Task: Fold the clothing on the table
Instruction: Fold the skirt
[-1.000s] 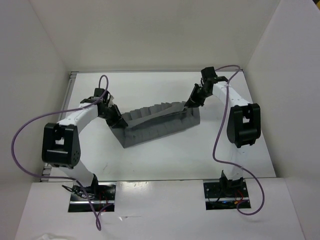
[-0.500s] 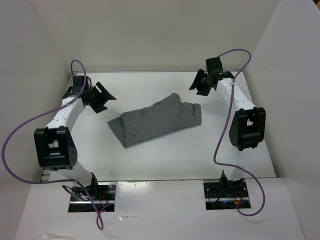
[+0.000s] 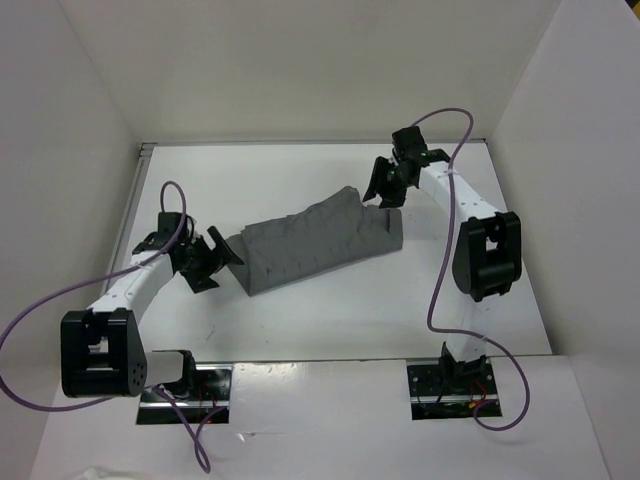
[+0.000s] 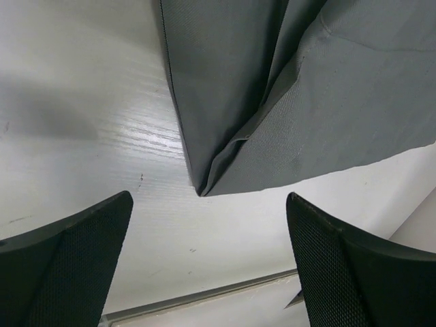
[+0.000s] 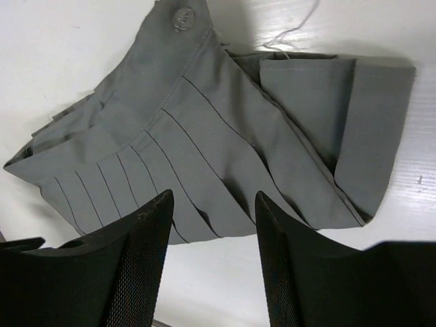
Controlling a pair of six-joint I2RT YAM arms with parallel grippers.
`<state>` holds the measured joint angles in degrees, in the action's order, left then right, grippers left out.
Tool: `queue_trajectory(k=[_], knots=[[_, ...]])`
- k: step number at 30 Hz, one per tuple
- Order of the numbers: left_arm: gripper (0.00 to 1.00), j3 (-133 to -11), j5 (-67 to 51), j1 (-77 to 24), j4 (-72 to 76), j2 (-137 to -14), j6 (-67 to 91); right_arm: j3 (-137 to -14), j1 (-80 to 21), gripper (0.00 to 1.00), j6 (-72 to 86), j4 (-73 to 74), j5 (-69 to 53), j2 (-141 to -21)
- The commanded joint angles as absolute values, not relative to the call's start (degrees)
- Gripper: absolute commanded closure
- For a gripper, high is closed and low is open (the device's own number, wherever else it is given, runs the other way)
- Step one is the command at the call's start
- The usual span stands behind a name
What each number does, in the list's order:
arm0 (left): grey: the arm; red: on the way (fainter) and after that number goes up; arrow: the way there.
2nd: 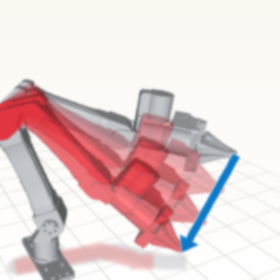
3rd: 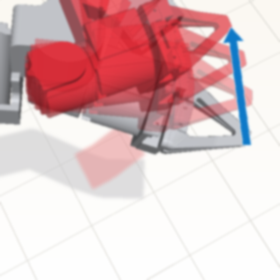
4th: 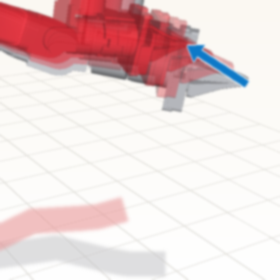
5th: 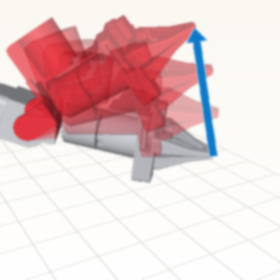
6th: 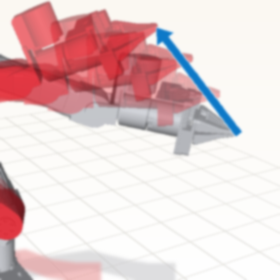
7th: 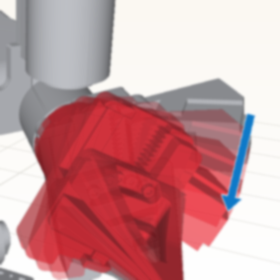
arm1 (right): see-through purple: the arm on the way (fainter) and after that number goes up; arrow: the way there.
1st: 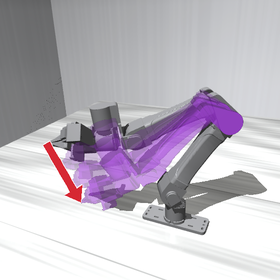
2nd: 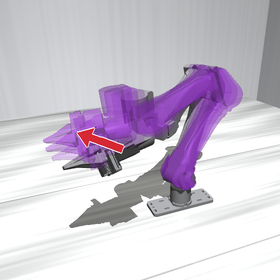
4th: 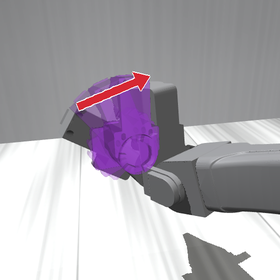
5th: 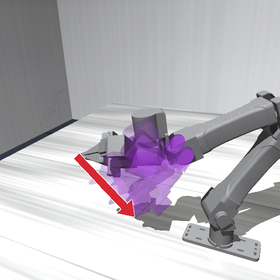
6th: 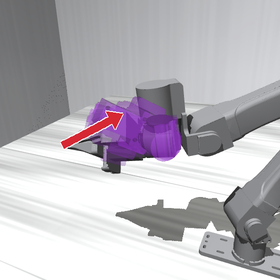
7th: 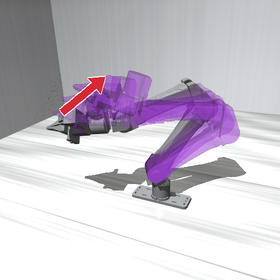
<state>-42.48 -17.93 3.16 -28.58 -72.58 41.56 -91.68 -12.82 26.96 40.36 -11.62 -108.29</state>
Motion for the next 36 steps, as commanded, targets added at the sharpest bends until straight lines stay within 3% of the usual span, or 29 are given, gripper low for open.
queue_trajectory(k=[1,17,22,26,31,36], knots=[[0.0,-40.7,-19.2,3.2,-22.6,-75.2,42.0,-96.9,-13.8,0.43,25.1,42.2,-12.7,-109.2],[0.0,-35.4,-18.2,0.8,-5.4,-85.6,50.6,-99.3,-14.9,0.43,24.5,44.9,-12.1,-109.7],[0.12,-35.4,-22.7,-0.3,-0.1,-94.1,51.9,-99.3,-15.5,0.43,25.0,45.5,-11.5,-109.7],[0.32,-36.7,-22.7,-3.9,1.1,-98.6,52.6,-98.7,-15.5,0.43,25.0,46.1,-10.9,-109.2],[1.0,-40.6,-23.5,-7.0,0.4,-100.9,51.3,-98.7,-16.5,0.43,24.4,45.5,-12.0,-108.6],[1.0,-44.7,-18.1,-7.0,-6.0,-97.0,49.0,-100.7,-19.4,0.43,20.0,50.3,-17.5,-112.2]])
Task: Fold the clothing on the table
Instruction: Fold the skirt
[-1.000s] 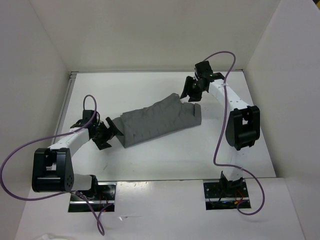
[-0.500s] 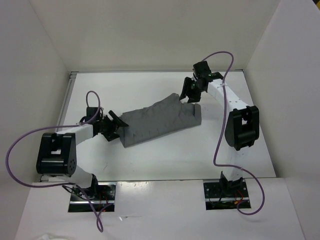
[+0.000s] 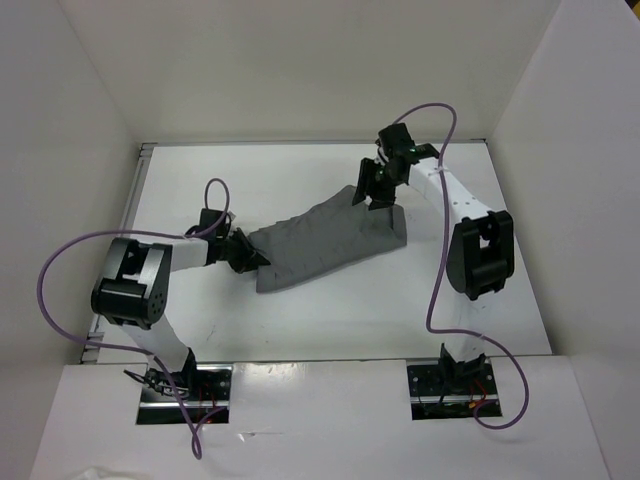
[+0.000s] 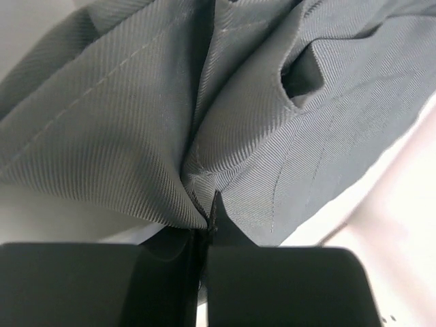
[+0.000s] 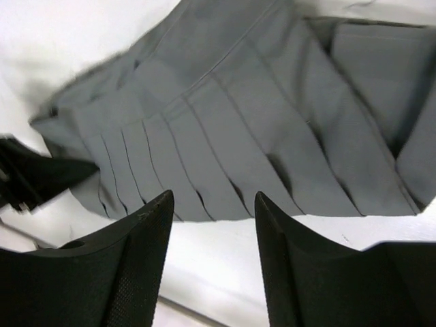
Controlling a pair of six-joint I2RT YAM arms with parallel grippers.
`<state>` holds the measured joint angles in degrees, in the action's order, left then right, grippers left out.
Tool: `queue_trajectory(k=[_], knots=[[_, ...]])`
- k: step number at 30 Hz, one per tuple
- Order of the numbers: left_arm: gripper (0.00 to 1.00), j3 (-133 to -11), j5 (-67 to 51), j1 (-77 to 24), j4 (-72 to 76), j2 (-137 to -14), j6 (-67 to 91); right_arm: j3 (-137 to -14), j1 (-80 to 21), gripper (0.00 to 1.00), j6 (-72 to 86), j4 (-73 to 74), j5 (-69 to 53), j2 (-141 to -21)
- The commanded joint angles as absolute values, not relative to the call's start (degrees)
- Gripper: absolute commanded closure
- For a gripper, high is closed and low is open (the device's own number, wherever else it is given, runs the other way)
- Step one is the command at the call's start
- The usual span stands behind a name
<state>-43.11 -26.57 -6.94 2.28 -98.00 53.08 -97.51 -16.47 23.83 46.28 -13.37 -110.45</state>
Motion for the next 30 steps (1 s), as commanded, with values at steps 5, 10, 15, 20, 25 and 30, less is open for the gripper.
queue_trajectory(k=[5,10,15,20,25,30], knots=[[1.0,-52.8,-17.1,-5.9,-9.6,-96.6,46.8,-101.1,-23.8,0.96,16.6,53.4,-20.4,-115.5],[1.0,-60.1,-18.4,-5.9,-10.9,-100.3,45.5,-100.8,-27.9,1.0,16.1,53.4,-25.9,-119.4],[1.0,-62.4,-19.1,-5.9,-10.9,-100.8,45.5,-102.9,-29.7,1.0,16.1,53.4,-29.2,-123.3],[1.0,-62.4,-19.1,-5.9,-12.0,-100.0,45.0,-105.1,-29.7,1.0,17.1,51.5,-29.2,-127.1],[1.0,-64.3,-20.9,-5.4,-14.3,-96.9,45.0,-106.3,-29.7,1.0,17.7,51.5,-28.2,-131.1],[1.0,-69.2,-27.3,-5.4,-14.9,-91.8,47.6,-105.3,-30.2,1.0,18.3,49.7,-28.7,-134.7]])
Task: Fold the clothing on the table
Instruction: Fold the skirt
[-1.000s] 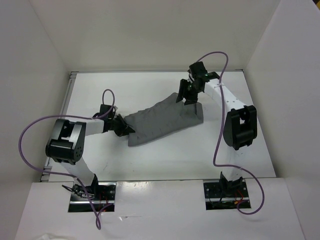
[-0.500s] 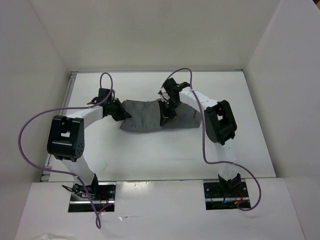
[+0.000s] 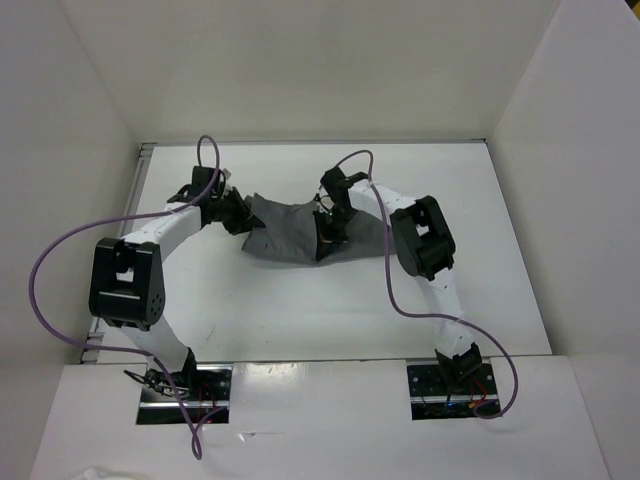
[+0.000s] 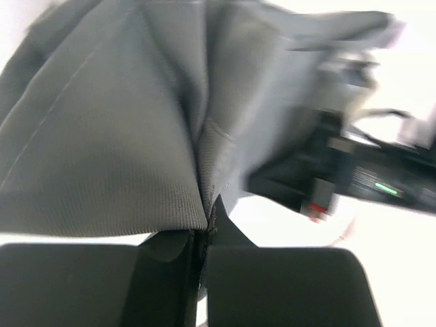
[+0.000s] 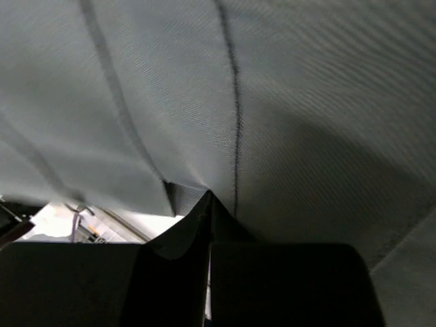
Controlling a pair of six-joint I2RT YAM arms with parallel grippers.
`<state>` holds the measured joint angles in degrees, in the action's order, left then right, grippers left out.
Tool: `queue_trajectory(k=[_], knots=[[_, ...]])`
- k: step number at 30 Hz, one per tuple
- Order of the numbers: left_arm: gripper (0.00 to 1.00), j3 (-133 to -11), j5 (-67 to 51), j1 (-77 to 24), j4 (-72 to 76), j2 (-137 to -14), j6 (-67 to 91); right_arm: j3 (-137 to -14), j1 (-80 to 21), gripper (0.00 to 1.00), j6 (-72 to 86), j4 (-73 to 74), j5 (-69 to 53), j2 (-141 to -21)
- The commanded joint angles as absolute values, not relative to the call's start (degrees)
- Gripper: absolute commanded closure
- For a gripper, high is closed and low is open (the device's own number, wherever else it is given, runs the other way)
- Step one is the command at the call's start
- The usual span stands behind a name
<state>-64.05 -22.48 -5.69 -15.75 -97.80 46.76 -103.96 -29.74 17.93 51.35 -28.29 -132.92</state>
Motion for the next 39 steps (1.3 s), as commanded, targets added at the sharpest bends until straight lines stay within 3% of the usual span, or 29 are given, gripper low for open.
queue_trajectory(k=[1,8,13,21,26,29,35,36,39], knots=[[1.0,-70.1,-27.9,-5.4,-14.9,-91.2,48.8,-105.8,-30.9,1.0,18.3,49.7,-28.7,-134.7],[1.0,-74.4,-33.6,-7.8,-10.5,-92.6,53.1,-112.1,-33.7,1.0,18.3,49.0,-32.9,-138.5],[1.0,-74.4,-34.6,-9.0,-8.3,-96.0,55.0,-117.2,-34.4,1.0,18.3,46.8,-44.1,-141.0],[1.0,-74.4,-32.2,-9.5,-9.7,-100.8,53.5,-113.5,-32.3,0.99,19.5,46.1,-40.8,-132.3],[1.0,-75.6,-32.2,-9.5,-10.2,-102.3,52.9,-109.8,-27.5,0.79,21.8,50.0,-32.4,-122.6],[1.0,-76.7,-32.2,-9.5,-10.2,-102.8,52.9,-106.5,-23.1,0.73,22.9,50.0,-27.3,-119.4],[1.0,-79.1,-32.2,-9.5,-11.2,-102.8,52.4,-106.0,-16.7,0.62,23.7,53.5,-11.4,-121.5],[1.0,-79.1,-32.2,-9.5,-11.8,-102.8,52.4,-106.0,-15.4,0.56,23.7,53.5,-10.3,-122.0],[1.0,-79.8,-32.2,-9.5,-12.3,-103.4,51.9,-106.0,-13.6,0.52,24.7,53.0,-7.7,-123.3]])
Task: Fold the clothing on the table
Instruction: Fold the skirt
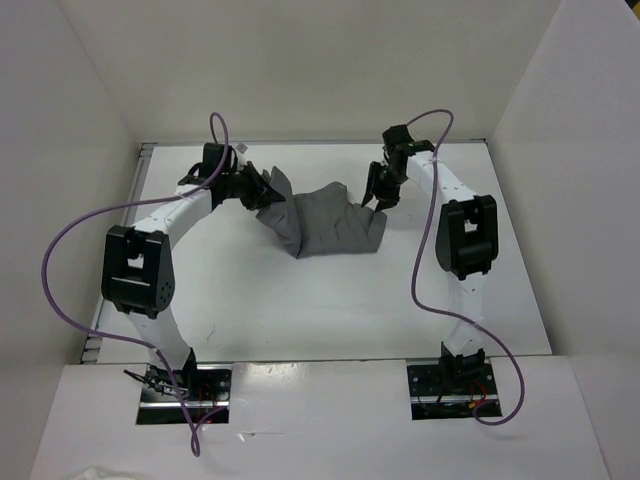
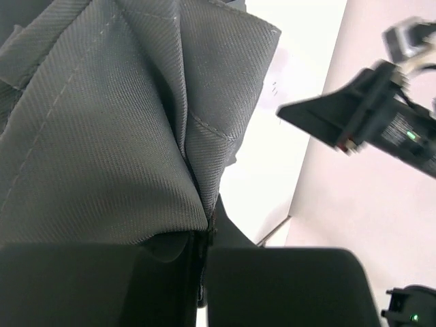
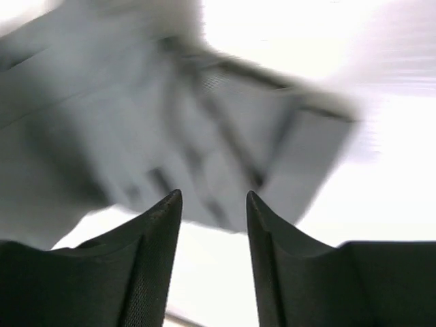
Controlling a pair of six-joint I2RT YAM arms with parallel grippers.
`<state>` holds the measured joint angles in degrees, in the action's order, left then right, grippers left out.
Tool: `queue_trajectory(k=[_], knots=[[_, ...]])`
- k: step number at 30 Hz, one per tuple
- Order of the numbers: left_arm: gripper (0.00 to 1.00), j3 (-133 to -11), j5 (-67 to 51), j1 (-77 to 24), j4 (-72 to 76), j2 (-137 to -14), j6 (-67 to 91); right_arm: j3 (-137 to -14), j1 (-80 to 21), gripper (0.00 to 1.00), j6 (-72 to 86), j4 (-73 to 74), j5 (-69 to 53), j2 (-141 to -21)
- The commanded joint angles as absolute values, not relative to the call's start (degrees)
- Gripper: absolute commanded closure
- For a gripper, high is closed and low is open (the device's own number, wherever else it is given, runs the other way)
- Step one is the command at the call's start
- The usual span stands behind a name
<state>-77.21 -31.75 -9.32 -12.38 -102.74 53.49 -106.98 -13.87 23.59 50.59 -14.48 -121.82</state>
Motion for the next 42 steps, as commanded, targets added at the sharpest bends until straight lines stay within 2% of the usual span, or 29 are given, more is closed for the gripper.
queue_trajectory(k=[1,5,8,11,12,13,20,30,31,32,33,36,37,42], knots=[[1.0,-80.5,-32.2,-9.5,-12.8,-103.4,51.9,-105.5,-13.1,0.5,25.4,53.0,-7.0,-124.0],[1.0,-81.0,-32.2,-9.5,-12.8,-104.5,51.9,-105.5,-13.1,0.5,25.4,51.7,-4.8,-126.6],[1.0,-81.7,-32.2,-9.5,-12.8,-105.7,51.9,-105.5,-13.1,0.5,25.4,50.5,-7.9,-129.1],[1.0,-83.6,-32.7,-10.1,-12.8,-108.4,51.9,-104.1,-14.5,0.61,25.4,49.2,-11.2,-130.2],[1.0,-84.3,-33.3,-10.9,-12.8,-109.2,52.5,-104.1,-15.2,0.69,25.9,48.4,-12.6,-130.3],[1.0,-85.0,-33.3,-11.9,-12.8,-110.8,52.5,-103.5,-15.2,0.71,25.9,47.8,-13.2,-130.9],[1.0,-93.1,-34.5,-18.1,-12.8,-118.7,54.6,-102.1,-17.6,0.71,26.5,46.1,-18.1,-131.9],[1.0,-101.5,-35.0,-22.9,-14.4,-125.4,55.7,-102.1,-18.6,0.71,27.0,45.5,-19.2,-132.5],[0.95,-102.0,-35.0,-22.9,-15.4,-125.9,55.7,-101.6,-18.6,0.71,27.0,45.5,-19.2,-132.5],[0.86,-102.0,-35.0,-23.5,-15.4,-126.6,55.7,-101.6,-18.6,0.71,27.0,45.5,-19.2,-132.5],[0.59,-102.8,-35.5,-23.6,-15.4,-126.6,56.5,-101.6,-18.6,0.71,27.0,45.5,-19.2,-132.5],[0.41,-105.0,-37.9,-24.2,-15.4,-126.6,57.6,-101.6,-18.6,0.71,27.0,45.5,-18.1,-131.8],[0.25,-105.8,-37.9,-24.9,-15.4,-125.8,57.6,-101.6,-18.6,0.71,27.0,45.5,-17.5,-131.1],[0.21,-109.8,-41.1,-26.0,-12.3,-121.6,60.1,-97.9,-16.1,0.71,29.0,45.5,-14.1,-126.6]])
